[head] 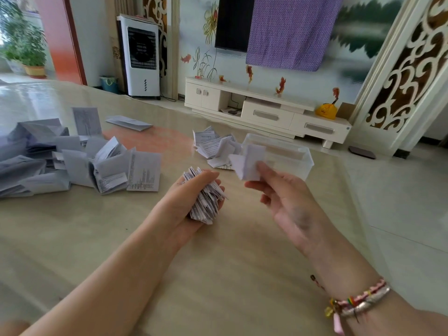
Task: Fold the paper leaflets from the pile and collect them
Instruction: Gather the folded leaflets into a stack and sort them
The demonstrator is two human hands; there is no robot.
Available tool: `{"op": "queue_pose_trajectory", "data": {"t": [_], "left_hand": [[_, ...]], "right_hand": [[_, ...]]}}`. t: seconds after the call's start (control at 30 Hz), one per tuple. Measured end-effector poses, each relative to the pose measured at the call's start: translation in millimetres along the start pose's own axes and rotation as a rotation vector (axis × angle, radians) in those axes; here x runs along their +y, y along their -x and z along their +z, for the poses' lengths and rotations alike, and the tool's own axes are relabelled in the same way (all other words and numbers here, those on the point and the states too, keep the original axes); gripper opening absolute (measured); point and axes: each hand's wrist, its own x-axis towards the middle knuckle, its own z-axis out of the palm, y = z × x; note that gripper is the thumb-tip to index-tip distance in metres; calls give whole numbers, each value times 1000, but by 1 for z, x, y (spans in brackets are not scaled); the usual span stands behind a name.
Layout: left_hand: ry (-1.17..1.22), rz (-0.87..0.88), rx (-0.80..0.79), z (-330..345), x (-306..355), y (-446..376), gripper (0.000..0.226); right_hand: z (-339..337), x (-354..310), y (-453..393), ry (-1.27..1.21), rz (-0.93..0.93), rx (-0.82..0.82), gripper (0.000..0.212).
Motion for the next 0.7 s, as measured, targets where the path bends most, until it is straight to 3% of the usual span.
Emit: {"op": "queue_pose_trajectory", "data": {"t": [0.2, 0.3, 0.37, 0.6, 0.7], "left_hand": [[-64, 57, -136, -3, -1, 0, 32], [-101, 74, -210, -2, 2, 3, 38], [-146, 101, -232, 0, 2, 6, 31], [15, 45, -93, 0, 1, 2, 19], [13, 17, -57, -1, -1, 1, 20]], "right_hand": [[21, 18, 1, 174, 33, -39, 5], [24, 19, 0, 151, 27, -17, 30], [25, 18, 1, 144, 7, -18, 35], [14, 13, -9, 604, -138, 15, 22], [-11, 10, -23, 541, -85, 171, 14]]}}
